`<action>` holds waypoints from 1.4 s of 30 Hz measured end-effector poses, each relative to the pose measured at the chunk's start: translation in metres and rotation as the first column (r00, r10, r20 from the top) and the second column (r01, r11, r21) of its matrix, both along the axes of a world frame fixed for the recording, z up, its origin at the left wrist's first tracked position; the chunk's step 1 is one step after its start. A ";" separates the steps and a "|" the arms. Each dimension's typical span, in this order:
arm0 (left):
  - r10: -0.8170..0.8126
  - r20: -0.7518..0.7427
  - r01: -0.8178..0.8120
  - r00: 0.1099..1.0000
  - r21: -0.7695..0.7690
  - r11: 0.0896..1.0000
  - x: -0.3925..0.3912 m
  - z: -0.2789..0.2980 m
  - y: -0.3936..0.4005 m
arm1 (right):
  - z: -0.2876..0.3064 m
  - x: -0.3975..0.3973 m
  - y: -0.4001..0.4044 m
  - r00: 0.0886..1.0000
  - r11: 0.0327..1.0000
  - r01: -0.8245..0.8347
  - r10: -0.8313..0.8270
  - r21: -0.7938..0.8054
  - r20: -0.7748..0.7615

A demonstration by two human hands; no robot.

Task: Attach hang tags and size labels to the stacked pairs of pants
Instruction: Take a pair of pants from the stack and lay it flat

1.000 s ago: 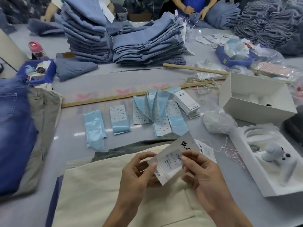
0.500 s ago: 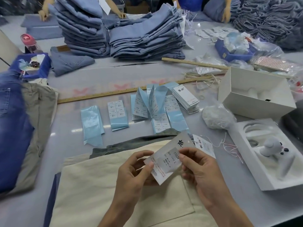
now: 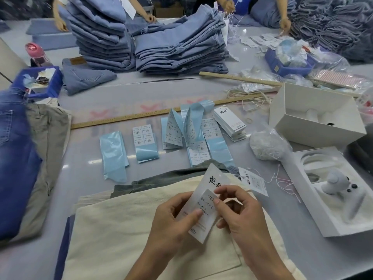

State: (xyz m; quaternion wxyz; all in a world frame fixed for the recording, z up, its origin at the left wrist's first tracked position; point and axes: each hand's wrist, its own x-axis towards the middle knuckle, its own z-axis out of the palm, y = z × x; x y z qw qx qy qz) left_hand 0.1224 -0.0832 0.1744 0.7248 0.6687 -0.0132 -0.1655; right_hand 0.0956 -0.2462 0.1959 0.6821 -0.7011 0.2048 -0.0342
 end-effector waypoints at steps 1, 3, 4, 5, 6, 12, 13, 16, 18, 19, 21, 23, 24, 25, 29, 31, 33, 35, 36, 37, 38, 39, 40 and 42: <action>0.012 0.004 -0.012 1.000 -0.017 1.000 0.000 0.000 -0.001 | 0.000 0.000 0.001 1.000 1.000 0.026 -0.026 0.007 0.015; 0.053 0.004 -0.052 0.999 -0.052 0.997 -0.001 0.000 -0.003 | 0.000 0.000 0.004 0.995 0.995 0.094 -0.092 -0.045 0.035; 0.077 0.001 -0.076 0.997 -0.061 0.995 -0.002 -0.001 -0.003 | 0.000 0.000 0.005 0.993 0.990 0.116 -0.113 -0.077 0.035; 0.096 -0.006 -0.096 0.995 -0.070 0.993 -0.002 -0.001 -0.003 | 0.001 0.000 0.006 0.992 0.990 0.126 -0.125 -0.066 0.027; 0.109 -0.016 -0.110 0.994 -0.081 0.991 -0.002 -0.001 -0.003 | 0.002 0.000 0.006 0.991 0.991 0.132 -0.132 -0.010 0.010; -0.093 -0.049 0.085 0.994 -0.152 0.985 -0.003 0.007 -0.002 | 0.009 -0.001 0.001 1.000 0.985 0.015 -0.017 0.170 0.011; -0.129 -0.051 0.119 0.990 -0.170 0.978 -0.002 0.008 -0.003 | 0.009 -0.003 0.002 0.999 0.990 -0.027 0.025 0.139 0.022; -0.133 -0.033 0.126 0.991 -0.165 0.978 0.000 0.011 -0.008 | 0.010 -0.006 0.005 0.996 0.995 -0.091 0.091 0.032 0.010; -0.109 -0.021 0.105 0.994 -0.158 0.982 0.001 0.010 -0.009 | 0.010 -0.008 0.005 0.994 0.993 -0.108 0.108 0.051 0.010; -0.093 -0.021 0.088 0.995 -0.156 0.984 0.001 0.008 -0.010 | 0.009 -0.008 0.004 0.993 0.991 -0.122 0.121 0.063 0.017; -0.061 -0.029 0.056 0.998 -0.154 0.986 0.002 0.006 -0.009 | 0.008 -0.009 -0.001 0.990 0.990 -0.134 0.132 0.042 0.052; -0.037 -0.030 0.033 0.999 -0.139 0.990 0.003 0.003 -0.008 | 0.006 -0.010 -0.005 0.987 0.990 -0.143 0.144 -0.011 0.071; -0.034 -0.022 0.031 0.999 -0.126 0.992 0.004 0.002 -0.010 | 0.006 -0.011 -0.006 0.985 0.987 -0.158 0.160 -0.033 0.069; -0.039 -0.014 0.037 0.999 -0.114 0.993 0.005 0.002 -0.011 | 0.007 -0.010 -0.008 0.980 0.981 -0.186 0.190 -0.059 0.065; 0.021 -0.035 -0.024 0.999 -0.096 0.995 0.010 0.002 -0.023 | 0.004 0.012 -0.045 0.979 0.975 -0.033 0.075 -0.218 0.188; 0.058 -0.056 -0.063 0.997 -0.085 0.994 0.014 0.005 -0.029 | -0.015 0.042 -0.092 0.935 0.936 0.297 -0.244 -0.191 0.258; 0.058 -0.026 -0.060 0.998 -0.084 0.995 0.024 0.010 -0.040 | -0.047 0.078 -0.144 0.842 0.826 0.538 -0.515 -0.170 0.163; 0.061 0.031 -0.058 0.998 -0.089 0.994 0.039 0.013 -0.055 | -0.091 0.101 -0.183 0.783 0.758 0.576 -0.619 -0.307 -0.058; 0.064 0.053 -0.060 0.997 -0.075 0.995 0.048 0.014 -0.064 | -0.112 0.106 -0.195 0.767 0.756 0.527 -0.620 -0.389 -0.166; 0.064 0.075 -0.061 0.995 -0.043 0.997 0.057 0.013 -0.073 | -0.132 0.107 -0.201 0.754 0.763 0.459 -0.605 -0.454 -0.255; 0.061 0.089 -0.061 0.994 0.001 0.998 0.063 0.011 -0.081 | -0.148 0.104 -0.203 0.741 0.772 0.390 -0.587 -0.501 -0.327; 0.057 0.107 -0.064 0.993 0.061 0.996 0.069 0.006 -0.088 | -0.160 0.102 -0.202 0.728 0.775 0.339 -0.575 -0.533 -0.373; 0.054 0.137 -0.072 0.989 0.133 0.989 0.072 -0.001 -0.093 | -0.168 0.101 -0.200 0.715 0.772 0.315 -0.576 -0.552 -0.397; 0.036 0.204 -0.091 0.978 0.267 0.959 0.074 -0.013 -0.097 | -0.172 0.102 -0.191 0.689 0.749 0.338 -0.609 -0.570 -0.392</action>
